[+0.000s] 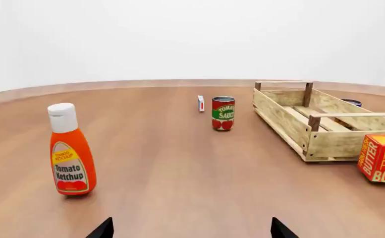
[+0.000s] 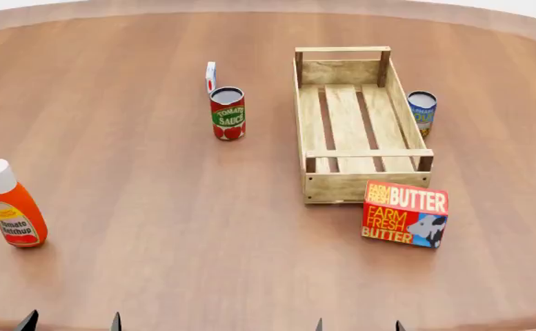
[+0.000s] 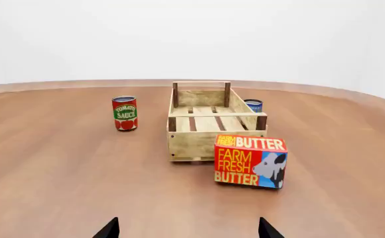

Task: Pick up the butter and put it in the tray.

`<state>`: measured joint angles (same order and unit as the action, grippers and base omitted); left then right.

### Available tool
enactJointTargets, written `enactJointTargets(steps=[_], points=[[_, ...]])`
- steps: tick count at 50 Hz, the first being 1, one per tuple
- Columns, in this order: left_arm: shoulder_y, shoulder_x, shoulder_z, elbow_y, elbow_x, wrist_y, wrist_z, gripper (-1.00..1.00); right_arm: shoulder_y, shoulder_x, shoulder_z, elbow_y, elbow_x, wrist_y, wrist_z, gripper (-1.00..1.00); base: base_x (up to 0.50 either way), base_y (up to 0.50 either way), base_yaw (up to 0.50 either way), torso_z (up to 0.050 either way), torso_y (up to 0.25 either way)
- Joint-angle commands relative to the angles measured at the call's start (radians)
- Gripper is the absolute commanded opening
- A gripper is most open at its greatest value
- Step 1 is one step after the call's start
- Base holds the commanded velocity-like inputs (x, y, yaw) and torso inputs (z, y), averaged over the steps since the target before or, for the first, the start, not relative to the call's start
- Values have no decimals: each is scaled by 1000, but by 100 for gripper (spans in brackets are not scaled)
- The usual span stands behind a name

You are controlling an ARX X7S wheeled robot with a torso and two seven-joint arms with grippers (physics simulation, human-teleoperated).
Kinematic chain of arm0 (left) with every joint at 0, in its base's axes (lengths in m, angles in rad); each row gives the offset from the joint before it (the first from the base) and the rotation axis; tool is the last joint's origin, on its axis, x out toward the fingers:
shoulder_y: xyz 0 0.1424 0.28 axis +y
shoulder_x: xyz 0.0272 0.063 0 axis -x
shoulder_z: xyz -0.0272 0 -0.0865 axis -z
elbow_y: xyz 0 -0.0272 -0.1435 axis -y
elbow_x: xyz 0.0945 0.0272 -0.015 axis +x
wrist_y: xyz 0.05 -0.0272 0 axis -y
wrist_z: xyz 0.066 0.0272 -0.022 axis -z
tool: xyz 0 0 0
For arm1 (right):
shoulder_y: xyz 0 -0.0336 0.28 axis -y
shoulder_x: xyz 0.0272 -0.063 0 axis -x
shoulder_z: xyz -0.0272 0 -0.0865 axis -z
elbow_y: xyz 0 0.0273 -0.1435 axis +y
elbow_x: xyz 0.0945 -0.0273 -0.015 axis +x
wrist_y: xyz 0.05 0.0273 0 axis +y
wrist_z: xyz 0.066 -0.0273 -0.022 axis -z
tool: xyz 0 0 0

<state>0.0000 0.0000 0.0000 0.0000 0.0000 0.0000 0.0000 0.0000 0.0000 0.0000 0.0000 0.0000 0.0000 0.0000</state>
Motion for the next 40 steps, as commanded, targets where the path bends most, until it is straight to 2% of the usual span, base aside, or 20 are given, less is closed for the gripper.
enactJointTargets(steps=[1, 3, 4, 6, 8, 10, 11, 15, 17, 20, 27, 33, 34, 40], points=[[3, -16, 14, 2, -19, 0, -19, 100, 1, 16, -22, 7, 0, 29, 30, 100, 0, 0, 0, 0, 0], [22, -29, 33, 22, -12, 3, -24, 100, -10, 25, -35, -16, 8, 43, 38, 100, 0, 0, 0, 0, 0], [29, -32, 39, 19, 5, 52, -39, 100, -29, 26, -39, -30, 0, 42, 56, 100, 0, 0, 0, 0, 0], [40, -33, 34, 58, -30, 26, -42, 100, -45, 31, -43, -64, 5, 54, 70, 100, 0, 0, 0, 0, 0], [59, -45, 50, 103, 2, 25, -60, 100, -60, 36, -36, -83, 19, 49, 83, 100, 0, 0, 0, 0, 0], [63, -42, 45, 146, -58, -16, -44, 100, -59, 41, -38, -100, 29, 58, 88, 100, 0, 0, 0, 0, 0], [77, -57, 64, 197, 14, -3, -72, 100, -66, 42, -44, -141, 20, 83, 100, 100, 0, 0, 0, 0, 0], [109, -67, 55, 329, -32, -77, -68, 100, -80, 48, -60, -255, 14, 129, 121, 100, 0, 0, 0, 0, 0], [120, -74, 61, 323, -25, -35, -71, 100, -80, 54, -66, -289, 17, 146, 125, 100, 0, 0, 0, 0, 0], [118, -86, 47, 503, -61, -169, -76, 100, -74, 61, -74, -417, 22, 212, 131, 100, 0, 0, 0, 0, 0], [120, -103, 29, 707, -113, -273, -92, 100, -67, 84, -100, -634, -4, 339, 150, 100, 0, 0, 0, 0, 0], [127, -122, 31, 819, -112, -308, -109, 100, -36, 87, -129, -781, -40, 447, 175, 100, 0, 0, 0, 0, 0], [145, -121, 29, 816, -117, -277, -108, 100, -25, 86, -133, -810, -51, 478, 182, 100, 0, 0, 0, 0, 0], [152, -129, 28, 858, -133, -291, -118, 100, -6, 93, -151, -870, -77, 545, 201, 100, 0, 0, 0, 0, 0]])
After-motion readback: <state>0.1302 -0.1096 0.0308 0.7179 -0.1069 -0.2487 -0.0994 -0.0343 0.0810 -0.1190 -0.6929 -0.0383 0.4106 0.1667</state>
